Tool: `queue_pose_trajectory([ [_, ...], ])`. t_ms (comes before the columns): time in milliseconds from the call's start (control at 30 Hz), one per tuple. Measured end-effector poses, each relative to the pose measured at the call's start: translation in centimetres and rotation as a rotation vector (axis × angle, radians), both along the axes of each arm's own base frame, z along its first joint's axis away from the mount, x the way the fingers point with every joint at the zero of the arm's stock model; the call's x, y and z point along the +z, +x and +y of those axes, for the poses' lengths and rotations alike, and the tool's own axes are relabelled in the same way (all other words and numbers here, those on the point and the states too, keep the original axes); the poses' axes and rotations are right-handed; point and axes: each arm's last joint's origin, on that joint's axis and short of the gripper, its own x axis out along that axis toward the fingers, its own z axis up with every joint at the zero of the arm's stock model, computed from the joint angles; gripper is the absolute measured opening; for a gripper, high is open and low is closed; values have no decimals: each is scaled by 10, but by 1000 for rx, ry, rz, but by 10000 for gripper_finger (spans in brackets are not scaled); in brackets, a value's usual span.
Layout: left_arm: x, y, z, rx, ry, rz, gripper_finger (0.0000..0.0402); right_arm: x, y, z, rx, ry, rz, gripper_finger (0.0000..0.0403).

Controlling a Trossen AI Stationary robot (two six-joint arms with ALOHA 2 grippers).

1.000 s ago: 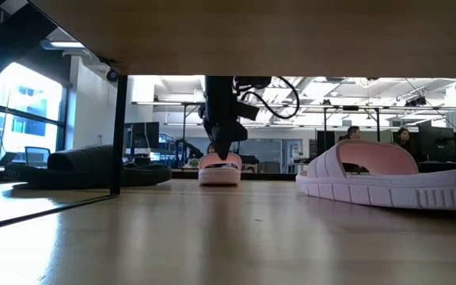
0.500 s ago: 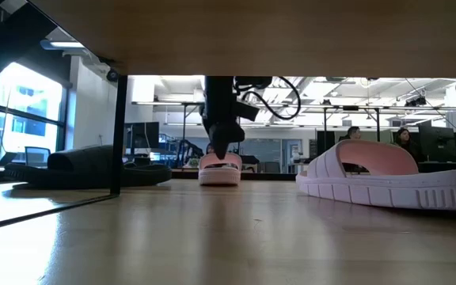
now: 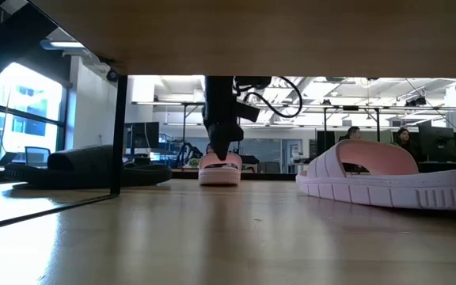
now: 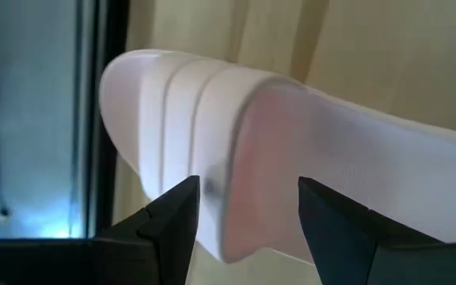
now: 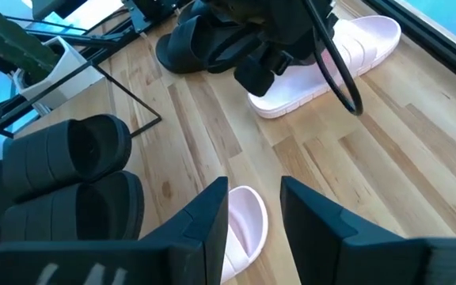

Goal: Pick and place slides into the shelf
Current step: Put the pink slipper under the shelf

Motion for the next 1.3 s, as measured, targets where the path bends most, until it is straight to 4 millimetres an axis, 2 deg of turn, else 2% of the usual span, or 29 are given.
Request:
queue_pose_trajectory([
  [167, 0, -3, 8, 18, 9, -10, 198, -1, 1, -1, 0, 1, 2, 108],
  [267, -9, -4, 12, 28, 18, 16, 198, 0, 1, -1, 0, 1, 1, 108],
  [533, -31, -2, 11, 29, 17, 101, 198, -1, 2, -1, -5, -9, 6, 108],
  [800, -31, 2, 3, 30, 122, 141, 193, -1, 1, -2, -10, -40, 18, 108],
  [933, -31, 2, 4, 55, 126, 124, 152, -1, 1, -2, -7, -43, 19, 108],
  [1133, -31, 3, -1, 76, 98, 104, 25, -1, 1, -2, 6, -61, 24, 108],
  [1200, -31, 5, -6, 65, 86, 100, 11, -1, 1, -2, 16, -73, 25, 108],
  [1300, -31, 8, -14, 45, 93, 101, 20, -1, 1, -2, 22, -80, 26, 108],
])
